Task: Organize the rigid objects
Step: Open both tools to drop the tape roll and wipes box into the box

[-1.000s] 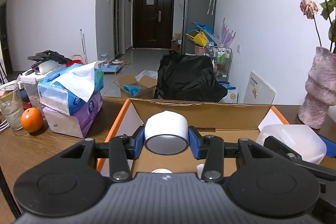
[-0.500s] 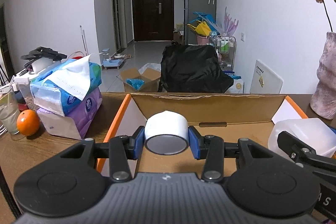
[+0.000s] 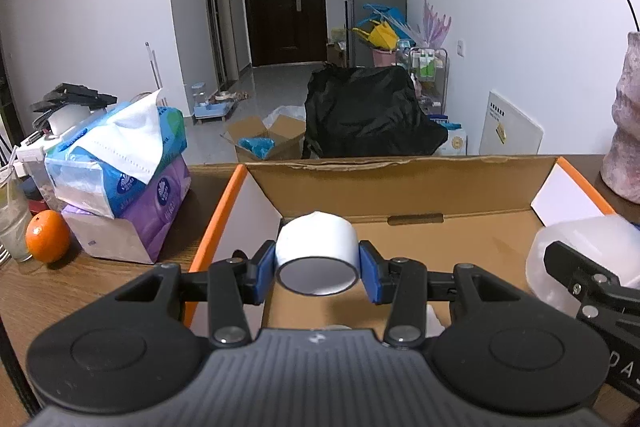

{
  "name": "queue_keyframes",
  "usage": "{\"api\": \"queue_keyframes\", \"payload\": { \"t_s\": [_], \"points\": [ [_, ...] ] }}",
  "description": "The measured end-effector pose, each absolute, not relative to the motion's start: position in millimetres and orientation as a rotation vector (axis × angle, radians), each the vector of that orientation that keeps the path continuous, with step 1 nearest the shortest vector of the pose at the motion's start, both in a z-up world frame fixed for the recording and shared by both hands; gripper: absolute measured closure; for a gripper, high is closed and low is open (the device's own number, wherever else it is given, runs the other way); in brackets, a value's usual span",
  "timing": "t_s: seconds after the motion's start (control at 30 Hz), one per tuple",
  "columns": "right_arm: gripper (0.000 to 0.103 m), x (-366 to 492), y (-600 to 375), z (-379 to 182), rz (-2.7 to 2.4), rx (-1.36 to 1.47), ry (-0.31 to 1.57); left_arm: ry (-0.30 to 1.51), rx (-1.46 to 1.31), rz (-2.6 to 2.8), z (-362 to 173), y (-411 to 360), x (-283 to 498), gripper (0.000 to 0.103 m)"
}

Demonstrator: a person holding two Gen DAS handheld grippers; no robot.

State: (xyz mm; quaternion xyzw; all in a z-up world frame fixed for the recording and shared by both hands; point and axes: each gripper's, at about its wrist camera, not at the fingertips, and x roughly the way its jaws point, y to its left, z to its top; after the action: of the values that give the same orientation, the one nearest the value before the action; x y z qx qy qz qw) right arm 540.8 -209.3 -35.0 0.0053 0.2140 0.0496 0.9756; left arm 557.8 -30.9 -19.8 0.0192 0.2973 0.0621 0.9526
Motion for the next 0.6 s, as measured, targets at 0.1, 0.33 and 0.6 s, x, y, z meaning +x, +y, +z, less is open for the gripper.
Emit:
{"api": "queue_keyframes", "payload": {
  "t_s": [0.1, 0.33, 0.6],
  "points": [
    [0.021, 541.5, -209.8, -35.3, 0.101, 0.009, 0.445, 0.605, 0.043, 0.132, -19.5, -31.8, 556.3, 0.037],
    [0.002, 540.8, -214.1, -33.4, 0.063, 0.027, 0.457, 0.592, 0.034, 0.174, -17.6, -28.8, 554.6, 0.0],
    [0.0, 538.4, -213.7, -31.1, 0.063, 0.034, 0.448, 0.59, 0.043, 0.183, -17.5, -29.0, 554.5, 0.0]
  ]
}}
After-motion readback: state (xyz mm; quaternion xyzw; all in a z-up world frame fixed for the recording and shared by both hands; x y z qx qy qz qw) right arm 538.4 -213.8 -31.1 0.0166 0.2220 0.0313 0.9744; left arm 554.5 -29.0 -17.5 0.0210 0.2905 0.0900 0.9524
